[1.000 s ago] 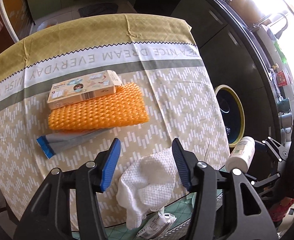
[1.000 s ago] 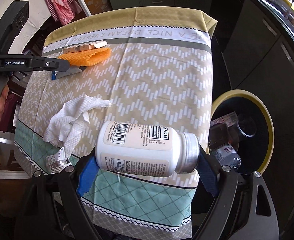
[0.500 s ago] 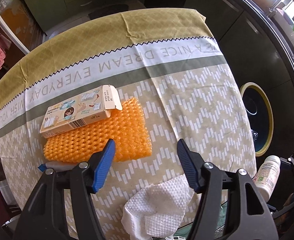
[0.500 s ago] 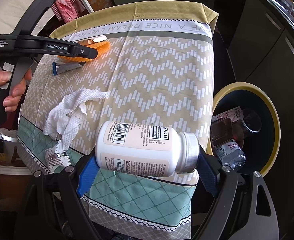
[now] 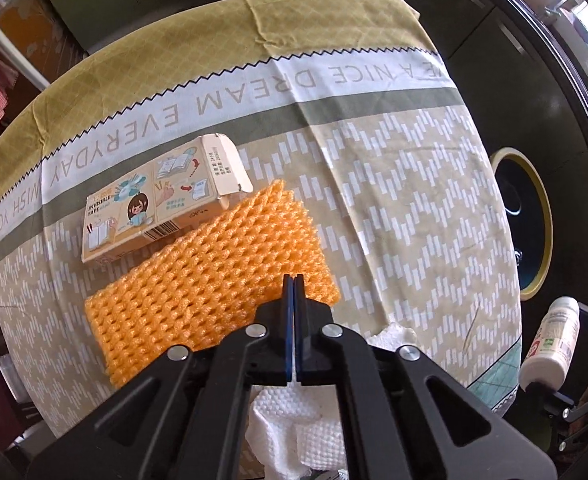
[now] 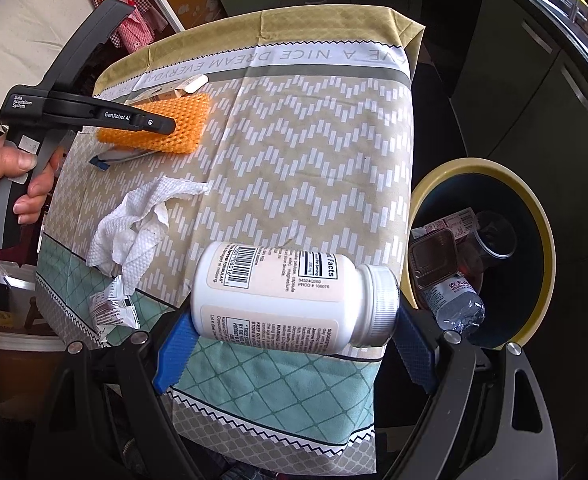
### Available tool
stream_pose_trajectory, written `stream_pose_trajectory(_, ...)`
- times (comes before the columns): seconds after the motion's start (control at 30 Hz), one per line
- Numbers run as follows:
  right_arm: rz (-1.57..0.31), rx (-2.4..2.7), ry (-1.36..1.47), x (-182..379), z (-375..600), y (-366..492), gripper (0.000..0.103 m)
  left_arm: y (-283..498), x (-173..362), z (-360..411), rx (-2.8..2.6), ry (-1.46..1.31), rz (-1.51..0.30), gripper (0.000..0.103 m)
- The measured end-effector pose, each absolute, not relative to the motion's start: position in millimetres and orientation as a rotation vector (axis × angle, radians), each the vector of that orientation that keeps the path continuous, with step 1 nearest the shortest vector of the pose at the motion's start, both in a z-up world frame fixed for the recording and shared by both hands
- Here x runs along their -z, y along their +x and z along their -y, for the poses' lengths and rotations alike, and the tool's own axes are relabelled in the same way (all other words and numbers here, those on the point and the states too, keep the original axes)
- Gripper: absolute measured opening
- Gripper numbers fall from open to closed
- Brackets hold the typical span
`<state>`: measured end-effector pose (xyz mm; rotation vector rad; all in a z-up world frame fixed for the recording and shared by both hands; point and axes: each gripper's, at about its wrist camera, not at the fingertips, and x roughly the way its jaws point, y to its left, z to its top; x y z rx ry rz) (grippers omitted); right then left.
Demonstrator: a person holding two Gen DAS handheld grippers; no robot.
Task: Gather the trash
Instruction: 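Grasp the orange foam mesh sleeve with the left gripper while the right holds the bottle, then carry the pill bottle and orange mesh over the bin and open both grippers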
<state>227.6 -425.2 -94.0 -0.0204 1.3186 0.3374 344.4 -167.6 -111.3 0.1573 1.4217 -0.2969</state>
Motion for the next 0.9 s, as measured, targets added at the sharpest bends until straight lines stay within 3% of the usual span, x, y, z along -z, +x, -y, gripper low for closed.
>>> stream_pose_trajectory(0.03, -1.318, -0.338, -0.023, 94, 425, 227, 0.085, 341, 107, 171, 0.298, 0.188, -1.409, 0.000)
stream_pose_trajectory(0.1, -1.320, -0.342, -0.024, 94, 424, 227, 0.085, 336, 100, 182, 0.298, 0.296, -1.364, 0.013)
stream_pose_trajectory(0.17, -1.318, -0.346, -0.026, 93, 422, 227, 0.085, 330, 96, 190, 0.301, 0.385, -1.320, 0.060)
stream_pose_trajectory(0.23, -1.318, -0.351, -0.026, 93, 421, 226, 0.085, 322, 90, 197, 0.325, 0.454, -1.287, 0.065)
stream_pose_trajectory(0.5, -1.323, -0.354, -0.029, 94, 421, 227, 0.085, 307, 91, 215, 0.375, 0.743, -1.213, 0.065)
stream_pose_trajectory(0.6, -1.325, -0.358, -0.031, 94, 419, 227, 0.085, 302, 101, 214, 0.386, 0.806, -1.230, 0.058)
stream_pose_trajectory(0.73, -1.323, -0.359, -0.034, 93, 418, 226, 0.085, 306, 113, 212, 0.382, 0.821, -1.254, 0.026)
stream_pose_trajectory(0.83, -1.320, -0.357, -0.033, 91, 420, 225, 0.085, 308, 115, 212, 0.383, 0.820, -1.250, 0.013)
stream_pose_trajectory(0.9, -1.312, -0.351, -0.027, 87, 424, 225, 0.085, 309, 109, 208, 0.379, 0.804, -1.230, 0.011)
